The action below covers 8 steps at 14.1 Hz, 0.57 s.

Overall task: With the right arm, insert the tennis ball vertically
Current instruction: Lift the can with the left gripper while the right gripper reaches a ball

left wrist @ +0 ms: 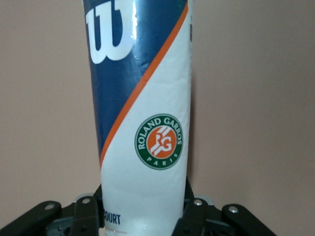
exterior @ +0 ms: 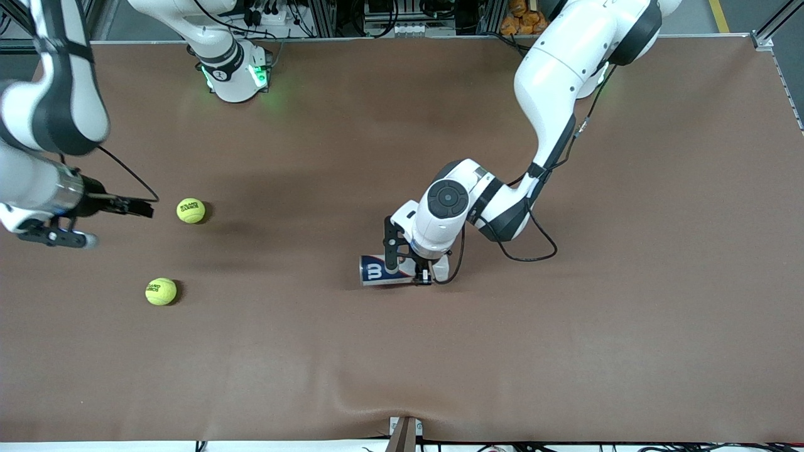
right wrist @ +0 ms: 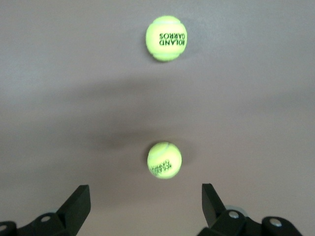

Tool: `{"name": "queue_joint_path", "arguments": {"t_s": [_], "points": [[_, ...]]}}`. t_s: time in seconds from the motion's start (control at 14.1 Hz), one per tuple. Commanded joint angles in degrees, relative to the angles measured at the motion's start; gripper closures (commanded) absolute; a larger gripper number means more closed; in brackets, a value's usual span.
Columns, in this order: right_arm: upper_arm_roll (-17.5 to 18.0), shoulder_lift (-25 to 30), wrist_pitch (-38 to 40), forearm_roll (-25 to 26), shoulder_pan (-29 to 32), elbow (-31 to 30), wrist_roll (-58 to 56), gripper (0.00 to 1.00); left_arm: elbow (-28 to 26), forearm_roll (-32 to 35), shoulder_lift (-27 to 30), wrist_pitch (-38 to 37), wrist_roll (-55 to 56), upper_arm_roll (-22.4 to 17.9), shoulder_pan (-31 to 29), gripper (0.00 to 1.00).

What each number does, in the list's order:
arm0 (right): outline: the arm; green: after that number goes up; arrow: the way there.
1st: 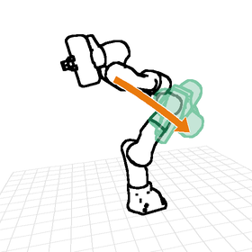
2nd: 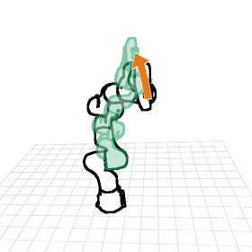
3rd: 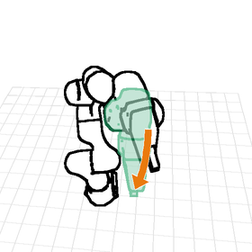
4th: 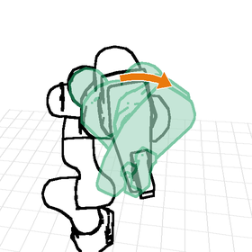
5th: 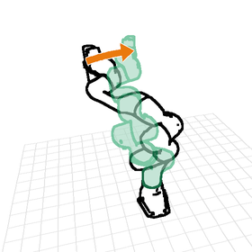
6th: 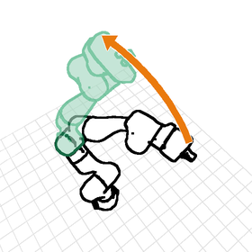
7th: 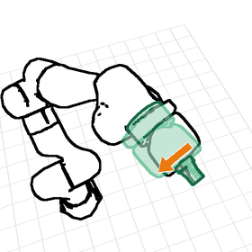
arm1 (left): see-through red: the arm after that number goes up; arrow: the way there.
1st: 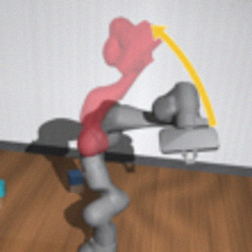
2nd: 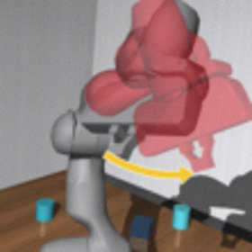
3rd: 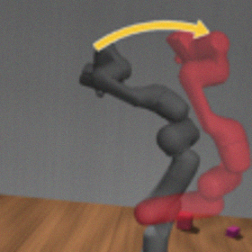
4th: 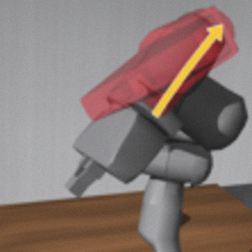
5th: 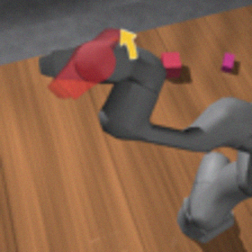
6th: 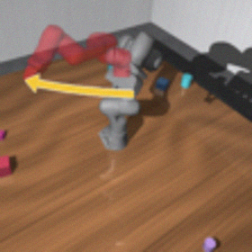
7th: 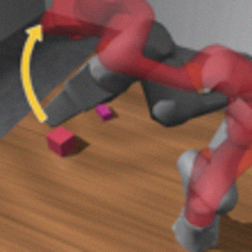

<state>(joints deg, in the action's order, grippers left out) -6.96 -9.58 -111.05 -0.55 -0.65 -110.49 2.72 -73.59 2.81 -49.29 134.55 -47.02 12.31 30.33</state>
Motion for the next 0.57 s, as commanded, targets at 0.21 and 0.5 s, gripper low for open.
{"name": "queue_joint_path", "arguments": {"t_s": [0.21, 0.5], "points": [[0.2, -14.1, -6.4, -0.2, 1.4, 10.0, -0.8, 0.00, -1.3, -8.3, 0.3, 14.0, 0.1, 10.4, -6.2, 0.45], [0.2, -14.6, 4.7, -0.2, 1.4, 8.8, -1.0, 0.00, -1.9, -14.0, 0.0, 21.0, -0.2, 15.9, -8.3, 0.44]]}}
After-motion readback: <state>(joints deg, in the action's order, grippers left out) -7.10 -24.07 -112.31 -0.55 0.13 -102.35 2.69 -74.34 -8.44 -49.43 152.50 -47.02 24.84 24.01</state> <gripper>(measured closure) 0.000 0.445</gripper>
